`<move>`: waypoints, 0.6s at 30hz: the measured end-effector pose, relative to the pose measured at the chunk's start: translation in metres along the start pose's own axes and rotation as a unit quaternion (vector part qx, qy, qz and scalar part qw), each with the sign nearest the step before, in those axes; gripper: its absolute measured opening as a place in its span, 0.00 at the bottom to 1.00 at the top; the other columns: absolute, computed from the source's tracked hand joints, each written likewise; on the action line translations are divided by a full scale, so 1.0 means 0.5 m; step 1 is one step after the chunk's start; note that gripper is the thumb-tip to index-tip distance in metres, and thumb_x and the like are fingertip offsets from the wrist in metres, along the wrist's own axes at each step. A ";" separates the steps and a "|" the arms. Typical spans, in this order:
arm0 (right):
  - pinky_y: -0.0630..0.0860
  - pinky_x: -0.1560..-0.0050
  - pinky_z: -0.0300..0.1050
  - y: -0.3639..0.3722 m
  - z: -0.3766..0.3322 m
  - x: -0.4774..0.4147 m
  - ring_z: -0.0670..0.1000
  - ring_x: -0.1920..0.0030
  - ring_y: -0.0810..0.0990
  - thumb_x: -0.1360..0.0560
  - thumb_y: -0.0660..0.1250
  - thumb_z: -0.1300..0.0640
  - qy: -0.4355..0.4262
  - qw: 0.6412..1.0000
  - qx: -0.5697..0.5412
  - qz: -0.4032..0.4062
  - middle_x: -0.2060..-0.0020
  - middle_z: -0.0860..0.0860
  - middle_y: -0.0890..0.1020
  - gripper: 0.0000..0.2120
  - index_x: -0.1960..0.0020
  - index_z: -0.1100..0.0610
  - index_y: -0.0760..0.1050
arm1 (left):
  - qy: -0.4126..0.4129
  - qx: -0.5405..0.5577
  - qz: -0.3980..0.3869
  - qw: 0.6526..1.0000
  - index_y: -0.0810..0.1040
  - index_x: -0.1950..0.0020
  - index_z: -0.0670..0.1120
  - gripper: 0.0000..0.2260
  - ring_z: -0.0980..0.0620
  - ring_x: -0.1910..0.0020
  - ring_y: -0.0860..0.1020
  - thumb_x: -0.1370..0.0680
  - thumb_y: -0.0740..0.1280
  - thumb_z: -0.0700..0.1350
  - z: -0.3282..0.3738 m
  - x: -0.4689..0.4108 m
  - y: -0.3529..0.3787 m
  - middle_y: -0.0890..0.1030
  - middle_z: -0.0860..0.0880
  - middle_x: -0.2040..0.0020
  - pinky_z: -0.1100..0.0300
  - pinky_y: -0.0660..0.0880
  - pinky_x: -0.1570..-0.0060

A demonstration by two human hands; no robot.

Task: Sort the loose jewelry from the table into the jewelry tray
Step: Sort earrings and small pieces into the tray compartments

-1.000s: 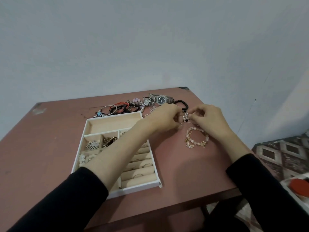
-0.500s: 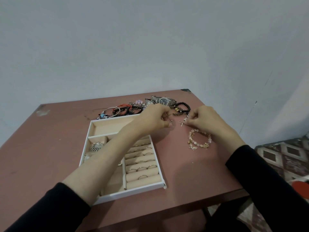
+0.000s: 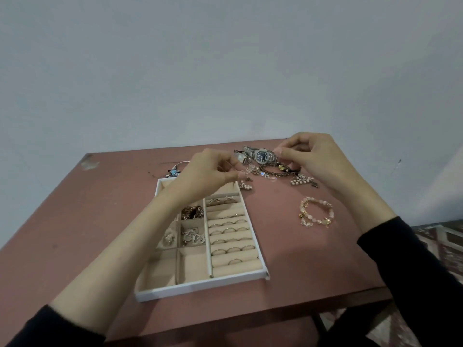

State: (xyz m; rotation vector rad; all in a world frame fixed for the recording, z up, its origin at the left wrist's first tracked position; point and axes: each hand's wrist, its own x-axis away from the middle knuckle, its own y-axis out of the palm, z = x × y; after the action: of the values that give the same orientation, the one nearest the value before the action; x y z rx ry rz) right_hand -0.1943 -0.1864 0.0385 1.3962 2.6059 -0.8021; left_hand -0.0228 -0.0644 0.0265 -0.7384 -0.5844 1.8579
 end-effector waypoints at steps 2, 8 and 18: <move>0.73 0.64 0.36 0.018 -0.017 0.009 0.41 0.70 0.78 0.29 0.72 0.57 0.008 0.999 -0.037 -0.019 0.65 0.51 0.83 0.05 0.56 0.58 0.80 | -0.021 0.017 0.001 1.000 0.81 0.58 0.49 0.02 0.64 0.70 0.75 0.27 0.71 0.46 -0.004 0.025 -0.023 0.80 0.55 0.68 0.72 0.71 0.67; 0.75 0.63 0.38 0.089 -0.042 0.045 0.52 0.63 0.79 0.29 0.71 0.61 0.017 0.990 -0.122 -0.069 0.66 0.55 0.84 0.03 0.58 0.61 0.79 | -0.056 0.018 -0.012 0.998 0.82 0.57 0.45 0.04 0.54 0.68 0.80 0.28 0.72 0.44 -0.015 0.108 -0.063 0.84 0.48 0.64 0.65 0.77 0.63; 0.75 0.65 0.38 0.157 -0.063 0.074 0.49 0.64 0.79 0.28 0.70 0.62 0.021 0.982 -0.147 -0.116 0.67 0.55 0.84 0.02 0.58 0.61 0.79 | -0.058 -0.126 -0.081 0.987 0.84 0.53 0.47 0.05 0.70 0.73 0.72 0.28 0.71 0.43 -0.026 0.172 -0.062 0.77 0.58 0.69 0.77 0.66 0.71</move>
State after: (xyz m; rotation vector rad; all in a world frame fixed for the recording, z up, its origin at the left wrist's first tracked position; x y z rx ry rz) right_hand -0.1483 -0.1080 0.0224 1.0564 2.8101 -0.3839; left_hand -0.0203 0.0276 0.0190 -0.7264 -0.9405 1.7025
